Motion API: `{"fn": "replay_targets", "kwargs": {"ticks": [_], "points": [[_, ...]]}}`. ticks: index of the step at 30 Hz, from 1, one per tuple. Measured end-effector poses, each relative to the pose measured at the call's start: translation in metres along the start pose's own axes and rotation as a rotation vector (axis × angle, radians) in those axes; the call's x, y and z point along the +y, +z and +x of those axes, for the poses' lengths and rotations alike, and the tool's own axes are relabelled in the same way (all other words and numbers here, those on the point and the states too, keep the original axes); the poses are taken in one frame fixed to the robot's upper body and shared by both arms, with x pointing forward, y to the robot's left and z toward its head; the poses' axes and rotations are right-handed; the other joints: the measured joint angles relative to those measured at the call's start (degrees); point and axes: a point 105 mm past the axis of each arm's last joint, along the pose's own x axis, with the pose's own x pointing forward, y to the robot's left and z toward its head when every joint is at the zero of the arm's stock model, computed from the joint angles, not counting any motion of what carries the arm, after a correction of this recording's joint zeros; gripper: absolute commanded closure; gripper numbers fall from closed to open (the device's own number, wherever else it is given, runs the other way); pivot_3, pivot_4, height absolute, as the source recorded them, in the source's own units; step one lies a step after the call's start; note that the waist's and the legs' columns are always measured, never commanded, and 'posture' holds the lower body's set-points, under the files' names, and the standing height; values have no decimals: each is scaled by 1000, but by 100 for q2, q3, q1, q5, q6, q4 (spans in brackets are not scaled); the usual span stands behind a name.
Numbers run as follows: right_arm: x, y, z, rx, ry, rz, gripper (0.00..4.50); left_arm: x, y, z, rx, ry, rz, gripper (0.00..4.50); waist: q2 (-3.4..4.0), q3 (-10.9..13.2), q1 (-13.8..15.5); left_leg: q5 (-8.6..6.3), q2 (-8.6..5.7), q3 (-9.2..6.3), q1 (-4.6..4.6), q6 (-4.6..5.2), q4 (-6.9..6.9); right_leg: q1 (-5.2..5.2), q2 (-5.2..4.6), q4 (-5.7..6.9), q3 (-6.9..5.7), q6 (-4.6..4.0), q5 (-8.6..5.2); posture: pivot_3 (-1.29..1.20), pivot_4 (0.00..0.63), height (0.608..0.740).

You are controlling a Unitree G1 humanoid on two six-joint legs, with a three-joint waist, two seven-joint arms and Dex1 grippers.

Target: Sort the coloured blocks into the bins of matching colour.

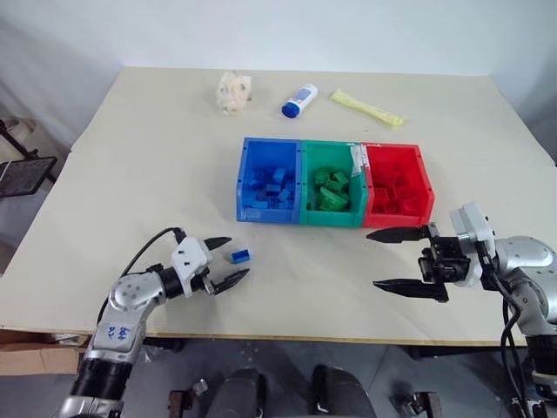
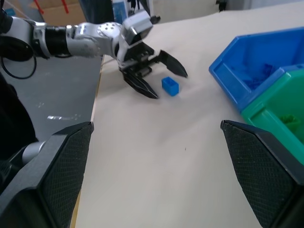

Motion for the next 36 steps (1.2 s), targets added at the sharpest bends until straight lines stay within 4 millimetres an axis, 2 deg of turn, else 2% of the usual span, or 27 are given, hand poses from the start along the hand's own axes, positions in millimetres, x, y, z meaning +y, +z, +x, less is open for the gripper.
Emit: {"fn": "replay_targets", "kwargs": {"ticks": [4, 9, 10, 11, 15, 18, 21, 26, 28, 30, 33, 36], "points": [[-2, 0, -1, 1, -33, -1, 0, 4, 1, 8, -4, -16, 17, 2042, 5, -3, -1, 1, 0, -1, 2, 1, 0, 1, 0, 8, -1, 1, 1, 0, 150, 740], [-2, 0, -6, 0, -68, -1, 0, 4, 1, 9, -2, -28, 15, 3730, 12, -7, -8, 1, -1, 0, 3, 1, 0, 1, 0, 12, -1, 1, 1, 0, 150, 740], [-1, -1, -7, 0, -72, 1, 0, 4, 1, 9, -3, -28, 13, 3968, 12, -7, -7, 1, 0, -1, 3, 1, 0, 1, 0, 12, -1, 1, 1, 0, 150, 740], [-1, -2, -7, 1, -75, 3, 0, 4, 1, 9, -3, -28, 11, 4004, 12, -7, -7, 1, -1, -1, 3, 1, 0, 1, 0, 12, -1, 1, 1, 0, 150, 740], [-6, 2, -13, -5, -138, -11, 0, 2, 5, 16, -17, -22, -28, 4001, 12, -7, 18, 2, -4, -1, 0, 4, 1, 1, -2, 12, -1, 3, 2, 0, 150, 740], [-11, 5, -16, -19, -188, -23, 0, -2, 17, 32, -43, -46, -45, 4001, 10, -6, 46, 2, -4, -3, -4, 4, 2, 1, 3, 8, -1, 5, 3, 0, 150, 740], [-15, 8, -18, -43, -233, -29, 0, 7, 40, 43, -83, -41, -10, 4001, 9, -6, 42, 3, -2, -2, -6, 4, 1, 0, 11, 6, -2, 5, 3, 0, 150, 740], [-15, 15, -20, -81, -297, -55, 0, 39, 102, 65, -184, -15, 102, 4001, 8, -5, 75, 5, -9, 2, -6, 8, 1, 0, 29, 9, -8, 9, 5, 0, 150, 740], [-14, 15, -20, -86, -311, -56, 0, 48, 109, 70, -192, 0, 107, 4001, 8, -5, 82, 6, -10, 2, -7, 9, -1, 0, 34, 8, -14, 11, 5, 0, 150, 740], [-13, 12, -20, -89, -328, -47, 0, 60, 107, 79, -166, 18, 87, 3233, 6, -3, 93, 8, -11, 5, -10, 13, 0, 0, 38, 6, -28, 13, 6, 0, 150, 740], [-11, 12, -21, -88, -350, -49, 0, 72, 105, 88, -130, 20, 72, 2343, 4, -2, 103, 10, -12, 11, -10, 17, 0, 0, 38, 7, -52, 18, 9, 0, 150, 740], [-11, 14, -23, -88, -369, -59, 0, 71, 106, 93, -134, -8, 67, 1445, 3, -2, 103, 11, -15, 12, -10, 19, 0, 0, 35, 5, -52, 23, 11, 0, 150, 740]]}}
